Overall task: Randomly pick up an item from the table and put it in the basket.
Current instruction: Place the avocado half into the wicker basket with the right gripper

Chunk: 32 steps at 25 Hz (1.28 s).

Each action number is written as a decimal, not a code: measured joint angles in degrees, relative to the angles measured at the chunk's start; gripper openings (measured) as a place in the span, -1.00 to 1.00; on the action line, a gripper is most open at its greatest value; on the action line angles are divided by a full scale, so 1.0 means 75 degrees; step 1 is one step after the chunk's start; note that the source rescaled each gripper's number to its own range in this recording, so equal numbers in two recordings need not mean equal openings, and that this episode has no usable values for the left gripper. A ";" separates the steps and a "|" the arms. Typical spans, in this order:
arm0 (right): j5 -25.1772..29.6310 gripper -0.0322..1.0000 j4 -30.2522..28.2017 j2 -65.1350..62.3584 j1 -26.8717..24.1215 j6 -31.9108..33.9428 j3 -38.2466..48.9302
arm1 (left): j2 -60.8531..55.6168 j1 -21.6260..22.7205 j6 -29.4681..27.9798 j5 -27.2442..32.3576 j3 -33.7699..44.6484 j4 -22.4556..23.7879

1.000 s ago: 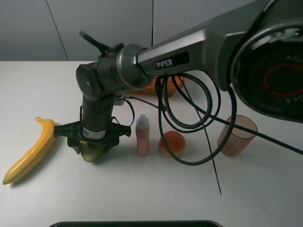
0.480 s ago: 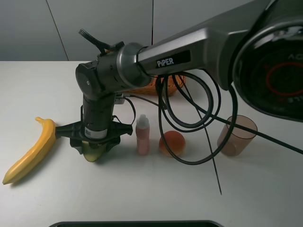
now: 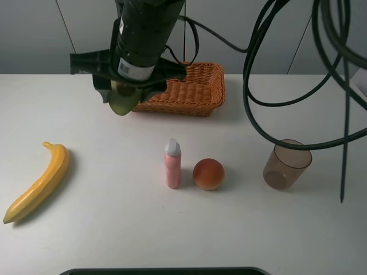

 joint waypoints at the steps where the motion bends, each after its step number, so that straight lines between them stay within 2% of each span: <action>1: -0.0066 -0.92 -0.0236 -0.0213 -0.0171 -0.0045 0.0000 | 0.0000 0.0000 0.0000 0.0000 0.0000 0.0000; 8: -0.1205 -0.92 -0.0833 -0.0608 -0.1557 -0.1108 0.0000 | 0.0000 0.0000 -0.0016 0.0000 0.0000 0.0000; 16: -0.2611 -0.92 -0.1122 0.0456 -0.2388 -0.1319 0.0000 | 0.0000 0.0000 -0.0016 0.0000 0.0000 0.0000; 24: -0.2706 -0.92 -0.1093 0.1939 -0.2416 -0.1334 0.0000 | 0.0000 0.0000 -0.0016 0.0000 0.0000 0.0000; 32: -0.2623 -0.92 -0.1074 0.2059 -0.2416 -0.1349 0.0000 | 0.0000 0.0000 -0.0016 0.0000 0.0000 0.0000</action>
